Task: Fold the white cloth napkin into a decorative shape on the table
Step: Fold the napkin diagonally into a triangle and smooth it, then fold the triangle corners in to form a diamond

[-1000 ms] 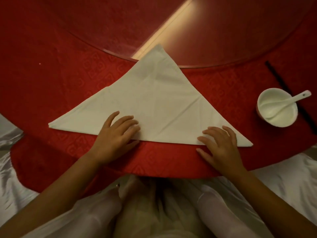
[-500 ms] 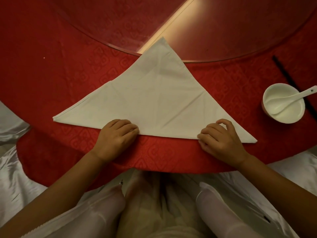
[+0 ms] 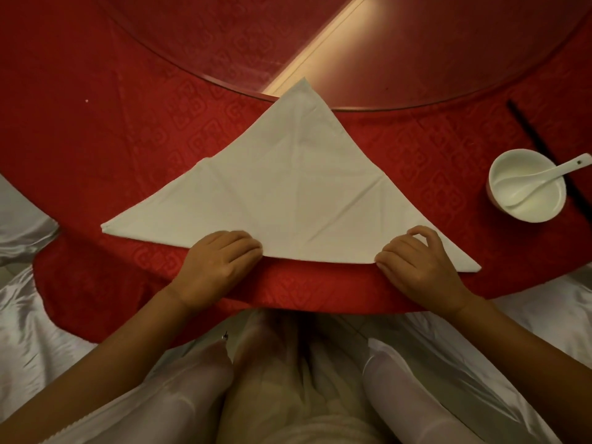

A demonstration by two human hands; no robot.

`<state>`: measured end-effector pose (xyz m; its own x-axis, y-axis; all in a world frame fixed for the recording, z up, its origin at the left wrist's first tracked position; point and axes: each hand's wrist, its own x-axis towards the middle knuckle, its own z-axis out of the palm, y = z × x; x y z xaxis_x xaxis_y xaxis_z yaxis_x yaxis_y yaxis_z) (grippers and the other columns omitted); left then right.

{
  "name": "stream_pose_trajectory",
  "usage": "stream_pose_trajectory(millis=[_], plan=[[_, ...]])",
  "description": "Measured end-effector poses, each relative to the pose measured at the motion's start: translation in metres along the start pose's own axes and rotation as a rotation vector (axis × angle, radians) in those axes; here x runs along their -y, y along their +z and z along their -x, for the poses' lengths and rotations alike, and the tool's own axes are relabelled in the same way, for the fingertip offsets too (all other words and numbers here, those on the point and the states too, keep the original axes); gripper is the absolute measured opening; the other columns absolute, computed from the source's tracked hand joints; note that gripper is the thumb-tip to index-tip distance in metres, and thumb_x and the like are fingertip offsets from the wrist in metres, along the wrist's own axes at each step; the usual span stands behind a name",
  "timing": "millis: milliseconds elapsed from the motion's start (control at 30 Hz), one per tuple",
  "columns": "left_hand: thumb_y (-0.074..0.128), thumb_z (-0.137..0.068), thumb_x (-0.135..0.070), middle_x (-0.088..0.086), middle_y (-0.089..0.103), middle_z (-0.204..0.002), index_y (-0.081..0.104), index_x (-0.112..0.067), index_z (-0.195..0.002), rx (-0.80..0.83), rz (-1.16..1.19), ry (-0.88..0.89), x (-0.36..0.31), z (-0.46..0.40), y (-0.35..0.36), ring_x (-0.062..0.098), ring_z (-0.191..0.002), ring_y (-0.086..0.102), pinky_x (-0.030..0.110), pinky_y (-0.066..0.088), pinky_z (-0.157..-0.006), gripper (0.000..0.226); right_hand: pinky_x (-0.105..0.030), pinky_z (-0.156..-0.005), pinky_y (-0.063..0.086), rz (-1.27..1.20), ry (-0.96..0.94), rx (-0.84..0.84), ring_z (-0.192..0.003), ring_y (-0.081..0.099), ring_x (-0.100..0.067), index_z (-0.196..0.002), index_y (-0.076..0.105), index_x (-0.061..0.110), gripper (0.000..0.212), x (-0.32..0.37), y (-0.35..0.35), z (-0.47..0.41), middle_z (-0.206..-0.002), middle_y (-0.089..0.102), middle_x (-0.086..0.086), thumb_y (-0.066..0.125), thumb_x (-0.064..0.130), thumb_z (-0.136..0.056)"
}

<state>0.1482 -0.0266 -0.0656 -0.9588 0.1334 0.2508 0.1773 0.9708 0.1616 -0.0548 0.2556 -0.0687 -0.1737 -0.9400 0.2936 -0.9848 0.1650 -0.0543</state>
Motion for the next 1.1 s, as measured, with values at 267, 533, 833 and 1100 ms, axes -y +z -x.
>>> stream_pose_trajectory(millis=[267, 533, 833, 1100], plan=[[0.050, -0.092, -0.025, 0.015, 0.068, -0.114, 0.068, -0.003, -0.108, 0.011, 0.134, -0.268, -0.046, 0.006, 0.003, 0.030, -0.107, 0.063, 0.039, 0.047, -0.091, 0.033, -0.040, -0.088, 0.039, -0.120, 0.070, 0.128, -0.080, 0.068, -0.022, -0.082, 0.072, 0.010, 0.027, 0.026, -0.013, 0.043, -0.084, 0.072, -0.006, 0.051, 0.026, -0.089], [0.010, -0.092, -0.053, 0.000, -0.011, -0.157, -0.008, -0.027, -0.147, 0.298, 0.058, -0.640, -0.082, -0.067, 0.046, 0.017, -0.144, -0.011, 0.050, -0.009, -0.113, 0.063, -0.039, -0.089, 0.034, -0.013, 0.174, 0.174, -0.091, 0.060, -0.023, -0.085, 0.071, 0.007, 0.024, -0.004, -0.028, 0.059, -0.088, 0.072, -0.010, 0.054, 0.024, -0.082], [0.006, -0.091, -0.060, -0.001, -0.006, -0.158, -0.003, -0.028, -0.149, 0.307, 0.075, -0.657, -0.080, -0.062, 0.061, 0.019, -0.145, -0.006, 0.051, -0.007, -0.115, 0.067, -0.032, -0.086, 0.043, -0.383, 0.649, 0.178, -0.078, 0.066, -0.016, -0.079, 0.070, 0.020, 0.008, -0.046, -0.091, 0.032, -0.076, 0.069, 0.011, 0.062, 0.020, -0.078], [-0.001, -0.094, -0.053, 0.005, 0.030, -0.151, 0.022, -0.016, -0.144, 0.038, 0.384, -0.704, -0.082, -0.056, 0.047, 0.017, -0.141, 0.022, 0.038, 0.004, -0.117, 0.067, -0.005, -0.066, 0.046, -0.902, 0.901, -0.098, -0.071, 0.060, 0.012, -0.087, 0.066, 0.014, 0.012, -0.054, -0.072, -0.080, -0.080, 0.065, 0.013, 0.062, 0.003, -0.084]])
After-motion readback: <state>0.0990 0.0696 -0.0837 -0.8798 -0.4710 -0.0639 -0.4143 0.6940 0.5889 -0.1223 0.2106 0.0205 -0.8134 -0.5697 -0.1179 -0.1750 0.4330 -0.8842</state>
